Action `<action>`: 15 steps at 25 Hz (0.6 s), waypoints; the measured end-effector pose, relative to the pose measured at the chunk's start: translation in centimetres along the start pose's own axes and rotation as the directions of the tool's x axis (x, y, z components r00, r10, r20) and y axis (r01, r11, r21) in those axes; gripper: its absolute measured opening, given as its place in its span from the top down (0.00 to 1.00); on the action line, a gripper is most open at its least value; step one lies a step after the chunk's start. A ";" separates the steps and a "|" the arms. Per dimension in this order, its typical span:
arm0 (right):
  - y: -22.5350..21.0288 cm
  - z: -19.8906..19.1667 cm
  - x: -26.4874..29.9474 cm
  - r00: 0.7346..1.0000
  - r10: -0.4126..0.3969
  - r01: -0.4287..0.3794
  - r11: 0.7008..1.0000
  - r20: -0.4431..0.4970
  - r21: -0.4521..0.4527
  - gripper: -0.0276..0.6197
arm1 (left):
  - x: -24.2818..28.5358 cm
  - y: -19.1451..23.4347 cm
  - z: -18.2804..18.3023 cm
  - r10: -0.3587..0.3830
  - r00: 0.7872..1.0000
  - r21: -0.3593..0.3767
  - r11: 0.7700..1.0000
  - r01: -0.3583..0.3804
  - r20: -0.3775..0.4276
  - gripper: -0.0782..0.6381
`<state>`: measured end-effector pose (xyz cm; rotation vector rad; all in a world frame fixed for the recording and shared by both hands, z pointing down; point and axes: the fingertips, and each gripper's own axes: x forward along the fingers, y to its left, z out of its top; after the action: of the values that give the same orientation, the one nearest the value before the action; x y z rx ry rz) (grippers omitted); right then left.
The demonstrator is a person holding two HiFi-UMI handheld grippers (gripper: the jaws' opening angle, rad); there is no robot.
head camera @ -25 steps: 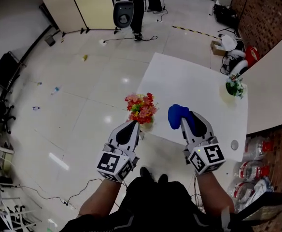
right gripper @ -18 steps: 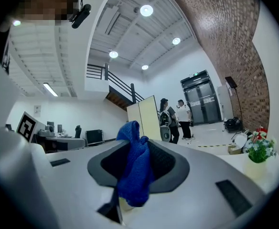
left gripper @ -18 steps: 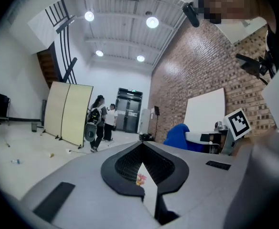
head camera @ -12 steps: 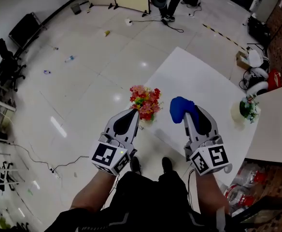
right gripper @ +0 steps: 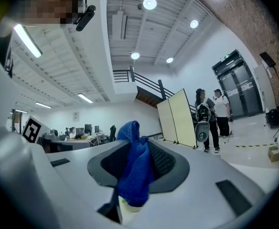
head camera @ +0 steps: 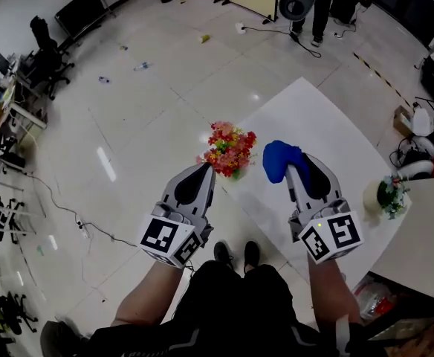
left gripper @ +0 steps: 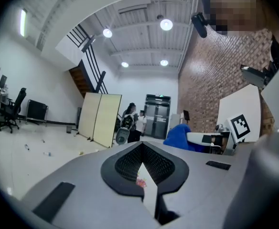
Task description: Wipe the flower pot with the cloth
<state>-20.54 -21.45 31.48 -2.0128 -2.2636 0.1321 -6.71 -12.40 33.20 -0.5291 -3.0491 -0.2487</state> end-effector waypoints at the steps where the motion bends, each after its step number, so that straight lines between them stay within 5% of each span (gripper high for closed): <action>1: 0.3 -0.2 0.3 1.000 0.003 -0.003 1.000 -0.003 0.007 0.81 | -0.2 0.2 -0.4 0.010 1.000 -0.005 1.000 -0.010 -0.004 0.90; 9: 1.2 -4.7 1.1 0.995 0.086 -0.088 0.996 -0.059 -0.025 0.81 | -0.3 0.0 -4.7 0.032 0.999 -0.050 0.998 -0.034 -0.036 0.90; 15: 2.7 -12.1 1.0 0.958 0.223 -0.231 0.973 -0.179 -0.022 0.81 | -1.6 0.2 -9.2 0.151 0.987 -0.075 0.985 -0.156 -0.059 0.90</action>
<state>-16.35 -20.21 43.16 -2.2049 -1.9426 -0.0739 -5.05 -14.25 42.22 -0.7459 -2.9382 -0.3723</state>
